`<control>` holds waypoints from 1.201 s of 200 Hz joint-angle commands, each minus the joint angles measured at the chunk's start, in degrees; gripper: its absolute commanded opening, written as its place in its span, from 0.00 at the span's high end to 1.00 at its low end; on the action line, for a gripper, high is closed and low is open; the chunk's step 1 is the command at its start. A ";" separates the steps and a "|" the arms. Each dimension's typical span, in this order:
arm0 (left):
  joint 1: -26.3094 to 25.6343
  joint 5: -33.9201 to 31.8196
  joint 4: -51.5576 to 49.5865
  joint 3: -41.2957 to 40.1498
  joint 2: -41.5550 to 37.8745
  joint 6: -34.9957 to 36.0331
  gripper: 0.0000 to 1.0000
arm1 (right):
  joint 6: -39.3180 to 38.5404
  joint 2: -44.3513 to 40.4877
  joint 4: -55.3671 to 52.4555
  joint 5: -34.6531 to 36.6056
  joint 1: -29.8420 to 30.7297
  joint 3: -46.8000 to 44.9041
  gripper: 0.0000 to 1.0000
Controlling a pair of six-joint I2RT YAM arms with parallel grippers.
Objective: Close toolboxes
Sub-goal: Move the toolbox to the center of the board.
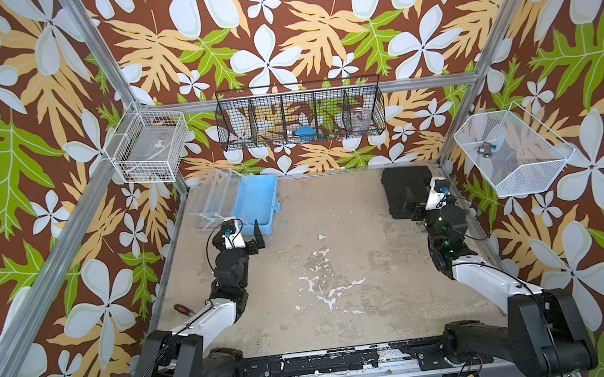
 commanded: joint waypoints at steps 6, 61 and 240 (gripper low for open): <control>-2.29 -2.13 -17.92 9.31 2.08 -4.09 0.02 | 3.64 -0.21 -25.27 0.98 3.56 5.76 0.02; -2.71 6.28 -27.51 26.22 17.05 -5.60 0.05 | 8.20 -3.76 -39.24 -4.79 6.28 7.13 0.04; -7.83 12.39 -40.28 41.55 39.86 -13.51 0.11 | 7.00 -4.67 -43.04 -5.48 6.54 6.46 0.04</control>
